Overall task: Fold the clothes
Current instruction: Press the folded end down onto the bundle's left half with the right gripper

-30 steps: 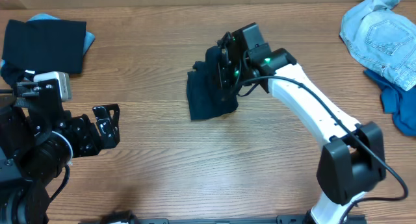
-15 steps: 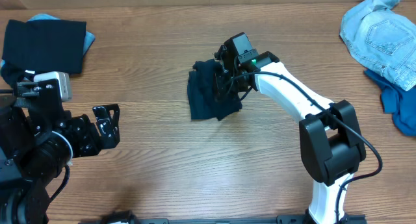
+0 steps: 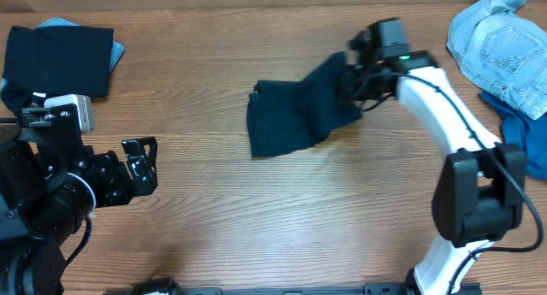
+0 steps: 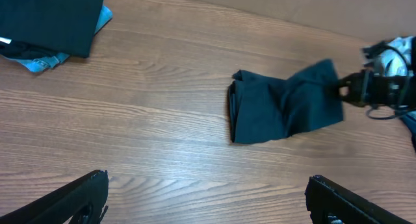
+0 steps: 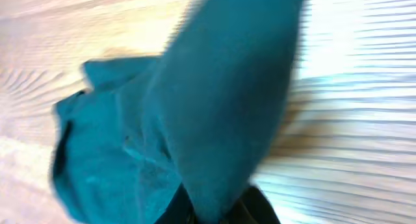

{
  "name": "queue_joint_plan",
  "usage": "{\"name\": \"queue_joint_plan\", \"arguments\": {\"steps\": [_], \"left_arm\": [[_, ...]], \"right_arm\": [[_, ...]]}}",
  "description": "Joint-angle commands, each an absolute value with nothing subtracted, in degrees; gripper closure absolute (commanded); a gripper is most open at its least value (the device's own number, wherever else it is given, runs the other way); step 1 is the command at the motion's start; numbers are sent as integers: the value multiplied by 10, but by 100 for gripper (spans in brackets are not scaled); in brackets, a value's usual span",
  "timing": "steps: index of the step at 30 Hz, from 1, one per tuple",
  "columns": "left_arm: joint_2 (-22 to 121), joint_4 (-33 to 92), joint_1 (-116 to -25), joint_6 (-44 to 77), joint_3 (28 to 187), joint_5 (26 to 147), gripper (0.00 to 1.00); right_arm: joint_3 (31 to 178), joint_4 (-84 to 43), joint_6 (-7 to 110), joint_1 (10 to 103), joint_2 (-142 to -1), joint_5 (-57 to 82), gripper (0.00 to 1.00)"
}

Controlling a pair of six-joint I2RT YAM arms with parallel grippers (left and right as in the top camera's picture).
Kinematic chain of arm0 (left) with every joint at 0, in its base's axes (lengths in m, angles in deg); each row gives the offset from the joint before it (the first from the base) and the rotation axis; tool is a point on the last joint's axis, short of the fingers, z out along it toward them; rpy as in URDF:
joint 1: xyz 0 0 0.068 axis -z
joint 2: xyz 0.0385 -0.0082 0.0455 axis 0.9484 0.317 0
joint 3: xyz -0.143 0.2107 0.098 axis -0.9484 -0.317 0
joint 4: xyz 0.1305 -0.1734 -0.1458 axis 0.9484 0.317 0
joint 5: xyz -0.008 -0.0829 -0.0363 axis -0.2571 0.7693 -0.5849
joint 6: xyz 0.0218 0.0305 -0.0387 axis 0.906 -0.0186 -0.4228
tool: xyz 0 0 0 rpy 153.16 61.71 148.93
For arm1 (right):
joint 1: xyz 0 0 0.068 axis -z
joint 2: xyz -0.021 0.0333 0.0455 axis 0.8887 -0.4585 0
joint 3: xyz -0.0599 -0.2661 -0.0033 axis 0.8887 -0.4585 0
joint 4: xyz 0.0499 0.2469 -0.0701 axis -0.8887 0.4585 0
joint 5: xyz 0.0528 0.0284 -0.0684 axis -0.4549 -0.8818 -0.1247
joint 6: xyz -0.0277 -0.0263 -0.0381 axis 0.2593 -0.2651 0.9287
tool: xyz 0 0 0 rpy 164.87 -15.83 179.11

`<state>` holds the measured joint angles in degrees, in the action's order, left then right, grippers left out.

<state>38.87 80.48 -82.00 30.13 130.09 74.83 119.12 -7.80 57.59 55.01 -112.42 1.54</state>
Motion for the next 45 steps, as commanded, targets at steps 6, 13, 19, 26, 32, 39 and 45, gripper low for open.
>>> {"name": "queue_joint_plan", "arguments": {"steps": [6,13,19,26,32,39,45], "left_arm": [[389,804,-816,293,1311,745,0],[389,804,-816,293,1311,745,0],[389,804,-816,293,1311,745,0],[389,804,-816,293,1311,745,0],[389,804,-816,293,1311,745,0],[389,804,-816,293,1311,745,0],[389,804,-816,293,1311,745,0]], "right_arm": [[1203,-85,628,556,-1110,31,96],[1204,-60,644,556,-1105,90,96],[1216,-46,656,539,-1099,62,96],[1219,-68,656,463,-1099,40,96],[1219,-81,633,402,-1100,40,96],[1218,-95,609,349,-1101,40,89],[1218,-127,574,305,-1113,41,39]]}}
